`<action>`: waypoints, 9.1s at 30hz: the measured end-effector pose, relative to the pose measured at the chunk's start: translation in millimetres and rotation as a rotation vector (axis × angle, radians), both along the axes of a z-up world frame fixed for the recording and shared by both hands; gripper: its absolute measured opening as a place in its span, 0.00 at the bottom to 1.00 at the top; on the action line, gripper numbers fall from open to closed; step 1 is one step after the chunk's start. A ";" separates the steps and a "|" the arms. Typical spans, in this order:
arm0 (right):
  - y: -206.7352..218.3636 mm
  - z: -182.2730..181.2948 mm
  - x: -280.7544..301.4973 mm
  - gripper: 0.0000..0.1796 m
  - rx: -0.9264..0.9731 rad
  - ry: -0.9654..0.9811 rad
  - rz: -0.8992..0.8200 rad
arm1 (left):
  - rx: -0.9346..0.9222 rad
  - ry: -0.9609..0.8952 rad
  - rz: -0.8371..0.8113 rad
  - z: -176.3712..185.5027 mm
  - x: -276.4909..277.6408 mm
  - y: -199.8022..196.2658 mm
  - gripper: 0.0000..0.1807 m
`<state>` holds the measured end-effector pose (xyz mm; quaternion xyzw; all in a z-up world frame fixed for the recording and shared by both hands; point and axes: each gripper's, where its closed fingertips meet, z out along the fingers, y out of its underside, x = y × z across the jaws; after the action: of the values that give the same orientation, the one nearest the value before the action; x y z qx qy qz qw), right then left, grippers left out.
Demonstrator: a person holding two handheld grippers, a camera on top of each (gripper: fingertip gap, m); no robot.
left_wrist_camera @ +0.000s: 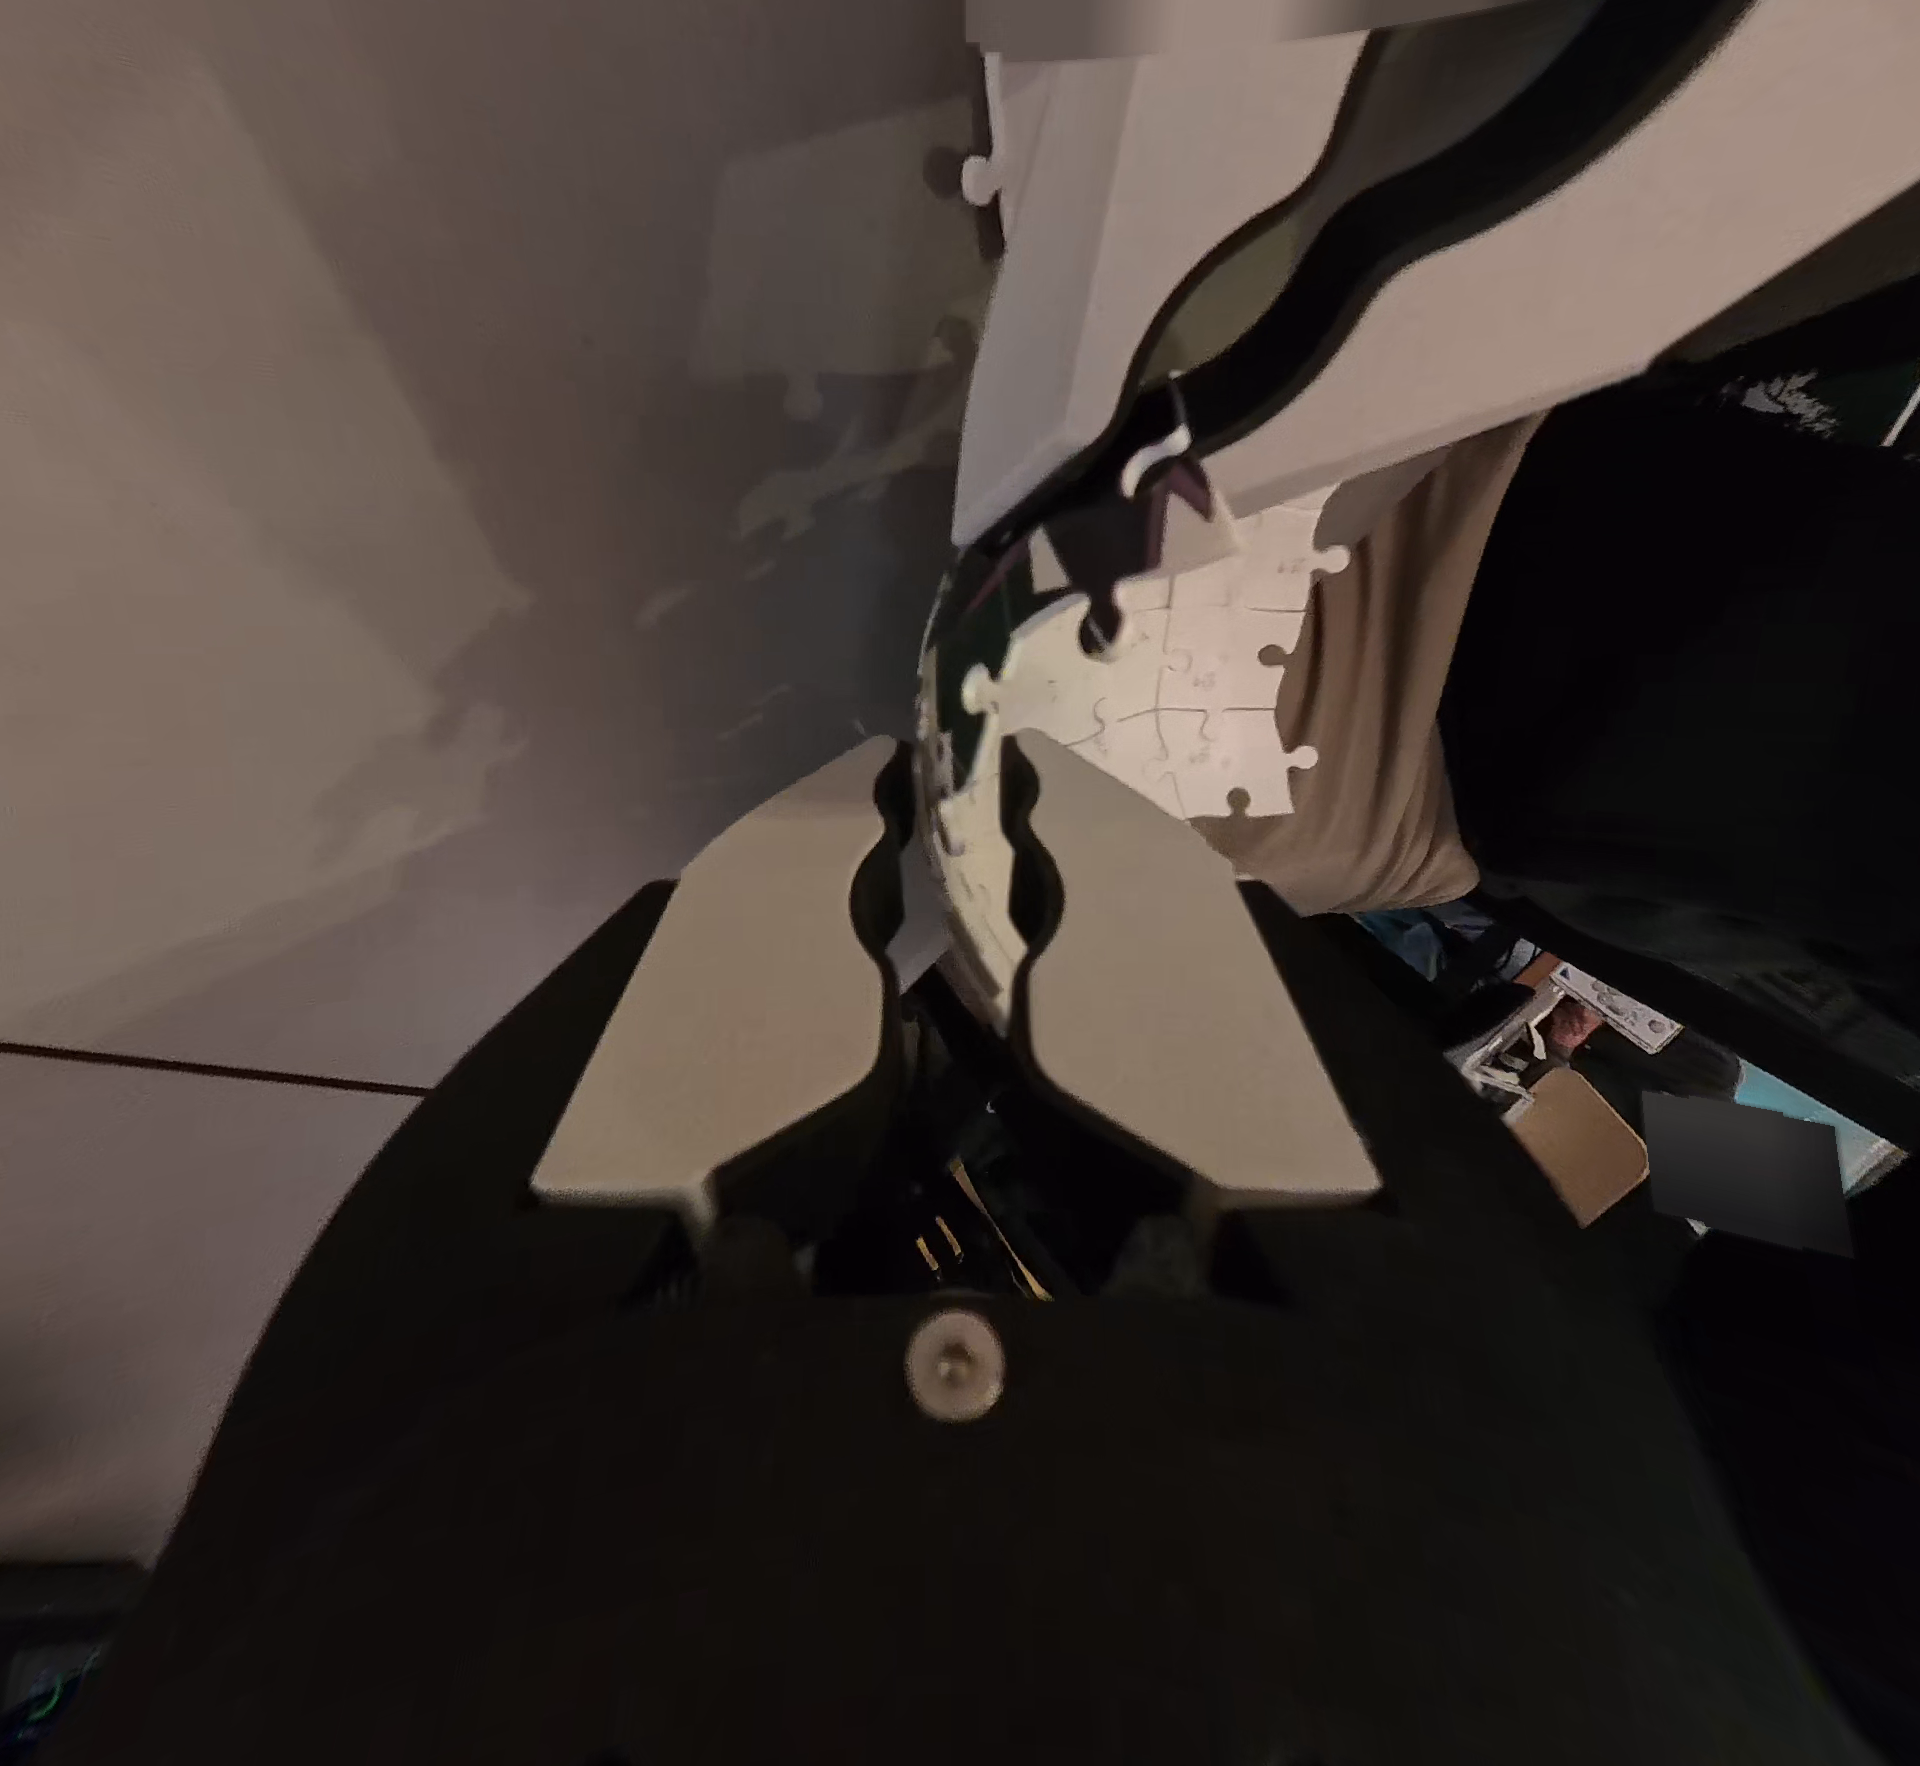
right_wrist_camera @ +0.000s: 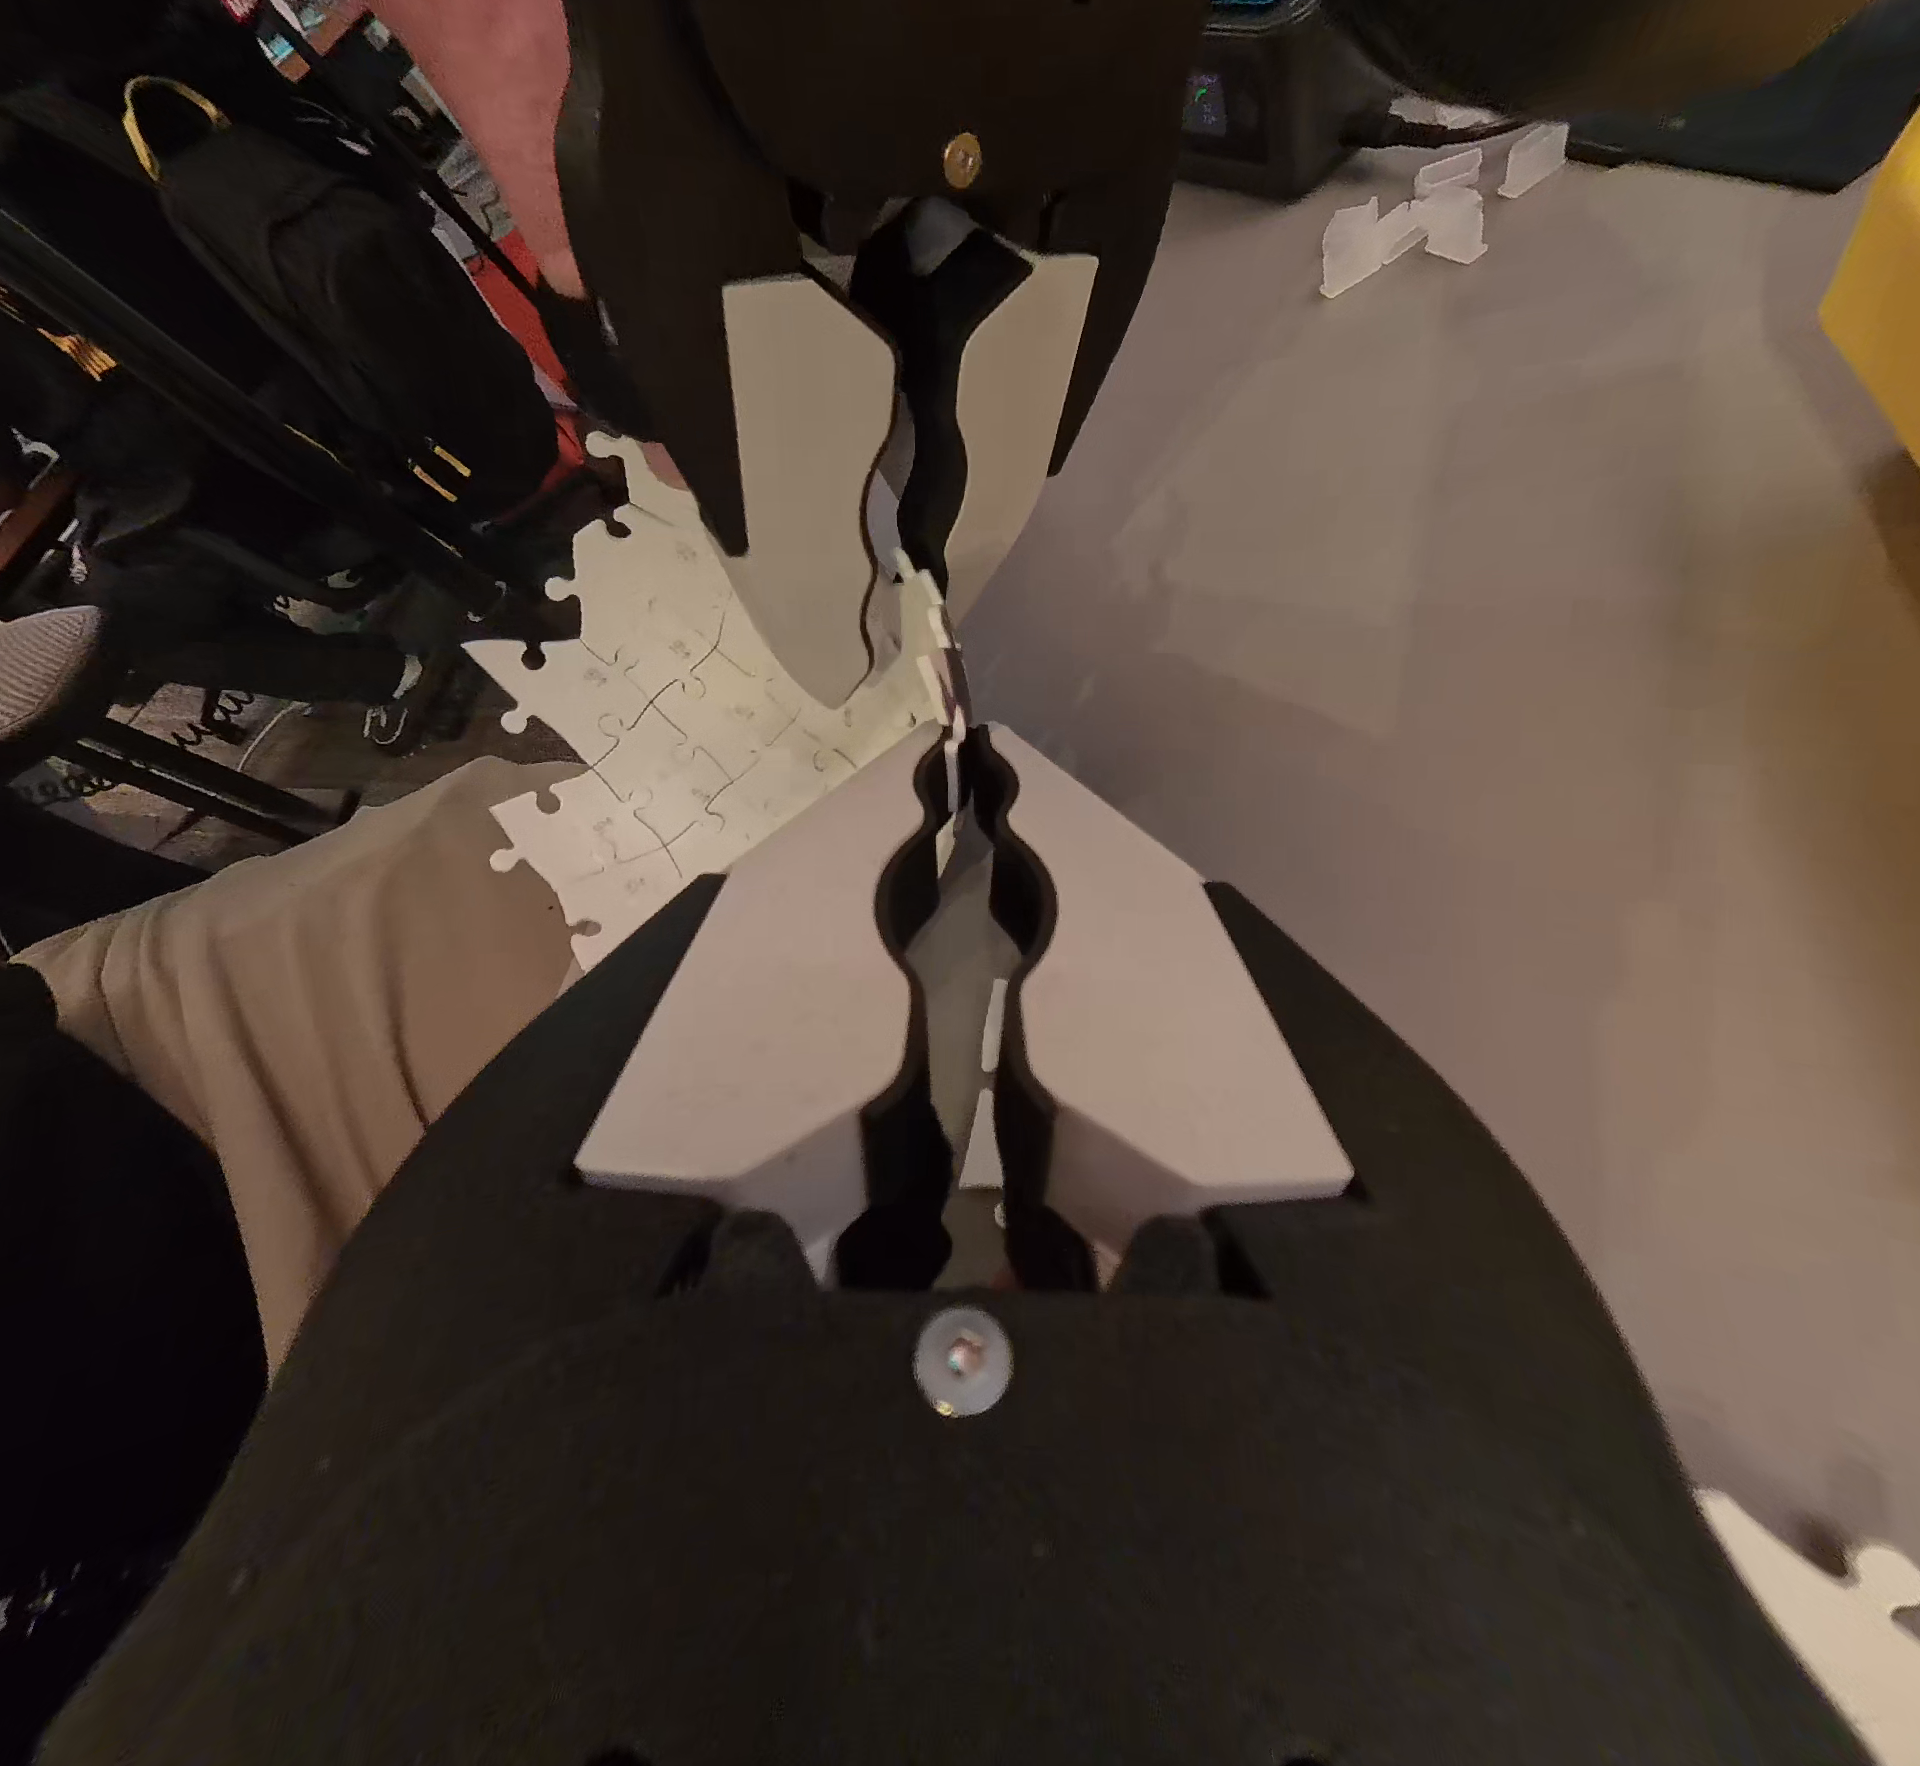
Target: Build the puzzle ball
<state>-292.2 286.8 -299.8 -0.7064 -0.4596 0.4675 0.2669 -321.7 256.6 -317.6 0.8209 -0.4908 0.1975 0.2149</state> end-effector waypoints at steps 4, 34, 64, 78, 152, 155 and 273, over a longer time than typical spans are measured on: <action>-0.1 -0.8 -0.4 0.00 0.004 -0.005 -0.007 | -0.013 0.008 0.022 -3.9 -1.1 0.9 0.03; -16.1 -14.8 -12.8 0.04 -0.154 -0.076 0.111 | 0.100 -0.061 0.106 -5.7 4.2 3.6 0.03; -17.7 -19.4 -15.3 0.00 -0.122 -0.111 0.104 | 0.175 -0.065 0.147 -6.2 4.1 3.6 0.05; -17.4 -20.5 -13.9 0.00 -0.155 -0.115 0.097 | 0.138 -0.104 0.142 1.4 -9.1 -2.7 0.05; -21.3 -19.9 -10.0 0.00 -0.118 -0.173 0.190 | 0.237 -0.180 0.085 -3.5 1.7 0.2 0.01; -22.4 -19.5 -9.6 0.00 -0.099 -0.168 0.206 | 0.228 -0.182 0.092 -4.0 1.8 -0.3 0.01; -34.0 -20.5 -15.9 0.01 -0.149 -0.131 0.248 | 0.030 -0.207 0.057 0.7 -10.2 -26.2 0.08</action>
<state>-308.1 252.8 -320.3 -0.6911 -0.5239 0.4825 0.1234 -331.9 230.4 -317.0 0.8128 -0.4897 0.2802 0.1451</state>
